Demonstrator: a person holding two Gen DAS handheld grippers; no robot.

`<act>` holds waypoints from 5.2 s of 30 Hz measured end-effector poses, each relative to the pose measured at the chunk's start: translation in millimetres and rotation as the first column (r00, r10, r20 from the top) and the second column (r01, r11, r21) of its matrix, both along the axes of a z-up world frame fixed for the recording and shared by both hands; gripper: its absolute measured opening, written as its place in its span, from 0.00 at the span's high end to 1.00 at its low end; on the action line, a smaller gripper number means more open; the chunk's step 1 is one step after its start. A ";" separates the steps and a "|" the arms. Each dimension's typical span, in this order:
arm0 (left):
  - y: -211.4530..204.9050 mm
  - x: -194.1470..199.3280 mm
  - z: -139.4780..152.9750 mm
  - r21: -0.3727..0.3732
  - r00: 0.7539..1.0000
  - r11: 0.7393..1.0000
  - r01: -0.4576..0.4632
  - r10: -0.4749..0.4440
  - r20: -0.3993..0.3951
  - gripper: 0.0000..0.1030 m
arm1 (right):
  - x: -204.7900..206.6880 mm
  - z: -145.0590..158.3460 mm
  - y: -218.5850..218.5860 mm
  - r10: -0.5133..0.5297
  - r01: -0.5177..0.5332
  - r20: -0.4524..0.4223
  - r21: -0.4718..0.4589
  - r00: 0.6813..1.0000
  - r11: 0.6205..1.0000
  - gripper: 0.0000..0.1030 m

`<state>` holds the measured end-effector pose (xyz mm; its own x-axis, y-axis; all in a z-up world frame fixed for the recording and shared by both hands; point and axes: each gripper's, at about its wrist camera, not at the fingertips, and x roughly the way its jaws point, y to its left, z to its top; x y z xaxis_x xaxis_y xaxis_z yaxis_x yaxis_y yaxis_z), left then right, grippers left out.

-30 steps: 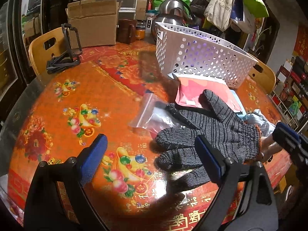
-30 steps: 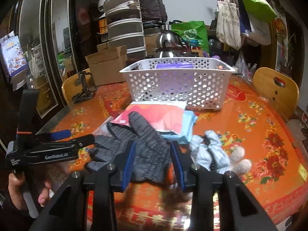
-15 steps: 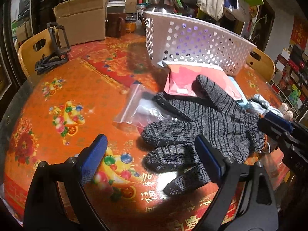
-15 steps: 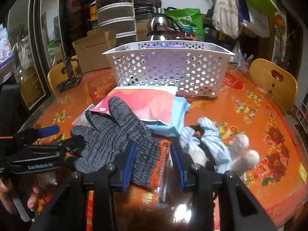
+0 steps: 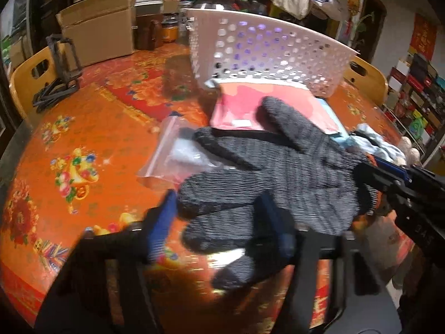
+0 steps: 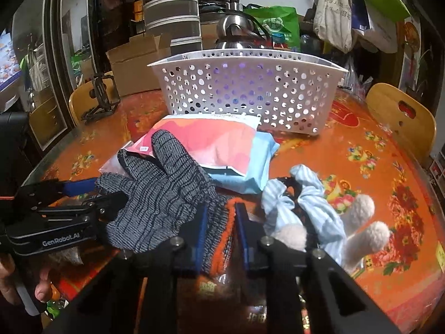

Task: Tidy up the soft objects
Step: 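Reach both tools to the grey knit glove and grasp its cuff, then carry the grey glove into the basket and release it, then withdraw both open tools and reach to the light blue pompom cloth, then close both tools on the light blue cloth with white pompoms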

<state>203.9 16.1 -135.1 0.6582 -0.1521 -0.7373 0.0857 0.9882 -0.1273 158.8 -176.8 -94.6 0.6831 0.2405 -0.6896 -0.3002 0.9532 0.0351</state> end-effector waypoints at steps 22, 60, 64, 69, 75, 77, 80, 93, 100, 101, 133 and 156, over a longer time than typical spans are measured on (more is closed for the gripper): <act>11.8 -32.0 35.8 -0.057 0.990 0.998 0.009 -0.001 0.140 0.90 | -17.0 21.7 0.4 0.100 -0.106 0.106 0.052 0.989 0.993 0.92; -26.7 95.7 261.2 -0.047 0.930 0.995 0.093 -0.070 0.361 0.90 | 109.5 199.6 -42.4 0.080 -0.109 0.272 0.094 0.959 0.990 0.92; -28.7 154.9 262.8 -0.050 0.949 0.997 0.065 -0.046 0.312 0.90 | 154.1 202.7 -46.2 0.058 -0.078 0.257 0.065 0.965 0.995 0.92; -40.3 213.2 240.0 -0.033 0.973 0.998 0.045 -0.037 0.227 0.90 | 196.9 181.8 -46.2 0.049 -0.052 0.218 0.009 0.975 0.999 0.92; -43.1 238.2 202.5 -0.043 0.985 0.999 0.008 -0.001 0.170 0.90 | 216.3 151.0 -46.2 0.049 -0.051 0.192 0.003 0.980 0.999 0.92; -43.8 244.5 189.7 -0.019 0.989 1.000 -0.008 0.011 0.147 0.82 | 219.9 141.3 -46.3 0.046 -0.050 0.172 0.015 0.984 0.999 0.89; -40.7 247.4 167.8 0.026 0.992 0.998 -0.060 0.057 0.112 0.40 | 225.1 124.8 -48.4 0.006 -0.008 0.135 0.014 0.991 1.000 0.60; -27.1 229.6 144.5 0.022 0.990 0.998 -0.054 0.051 0.134 0.18 | 224.3 96.3 -54.3 -0.009 0.007 0.080 0.023 0.997 1.000 0.38; -16.5 222.7 143.4 -0.010 0.990 0.997 -0.074 0.074 0.122 0.18 | 219.9 98.4 -51.6 -0.007 0.004 0.086 0.026 0.996 1.000 0.38; -15.1 219.9 142.7 -0.017 0.989 0.997 -0.075 0.077 0.123 0.18 | 218.4 99.4 -52.2 -0.006 0.003 0.088 0.033 0.996 0.999 0.38; -75.9 -25.5 75.4 -0.115 0.988 0.989 -0.096 0.109 0.112 0.16 | -16.4 46.5 -153.4 -0.013 0.000 0.086 0.150 0.996 0.989 0.30; -181.7 -41.5 39.1 -0.063 0.993 0.993 0.098 -0.093 0.076 0.67 | -26.4 15.9 -138.6 0.062 -0.070 0.054 0.174 0.997 0.982 0.82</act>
